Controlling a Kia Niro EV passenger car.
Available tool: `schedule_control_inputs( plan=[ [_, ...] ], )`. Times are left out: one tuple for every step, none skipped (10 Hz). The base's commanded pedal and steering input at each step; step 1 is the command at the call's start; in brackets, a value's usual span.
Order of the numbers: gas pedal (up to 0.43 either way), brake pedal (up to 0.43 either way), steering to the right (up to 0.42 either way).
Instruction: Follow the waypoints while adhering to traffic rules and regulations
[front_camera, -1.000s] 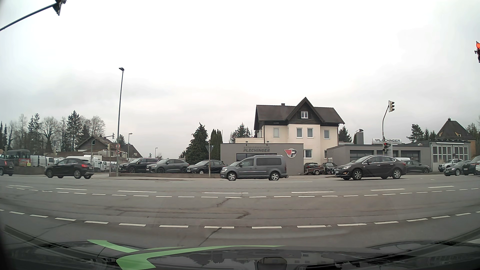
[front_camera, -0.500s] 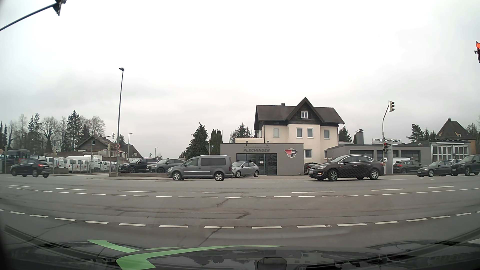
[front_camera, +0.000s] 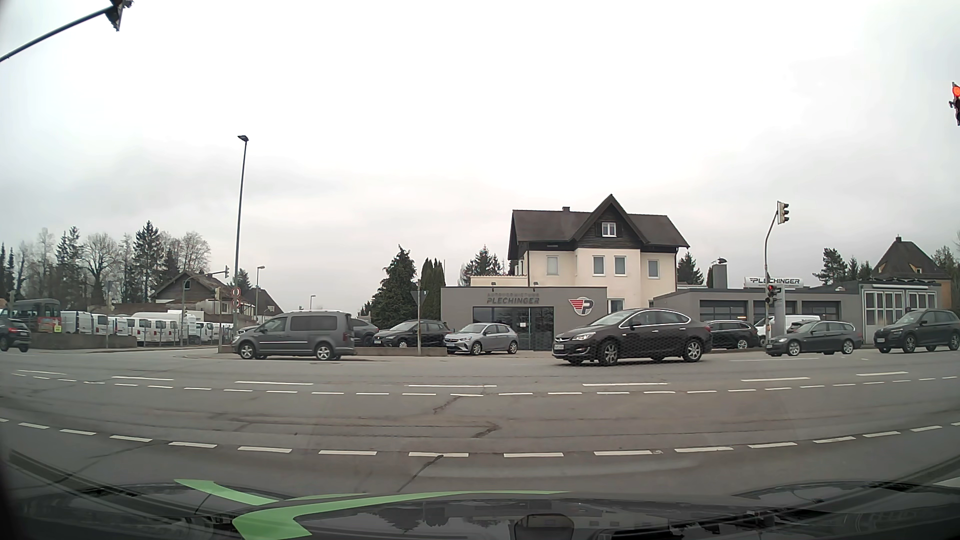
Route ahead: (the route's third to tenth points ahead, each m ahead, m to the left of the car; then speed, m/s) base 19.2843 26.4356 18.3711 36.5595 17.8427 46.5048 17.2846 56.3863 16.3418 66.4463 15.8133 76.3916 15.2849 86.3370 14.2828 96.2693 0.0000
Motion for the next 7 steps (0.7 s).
schedule_control_inputs(
  plan=[
    [0.000,0.341,-0.003],
    [0.000,0.341,-0.003],
    [0.000,0.341,-0.003],
    [0.000,0.341,-0.003],
    [0.000,0.341,-0.003],
    [0.000,0.341,-0.003],
    [0.000,0.341,-0.003]
  ],
)
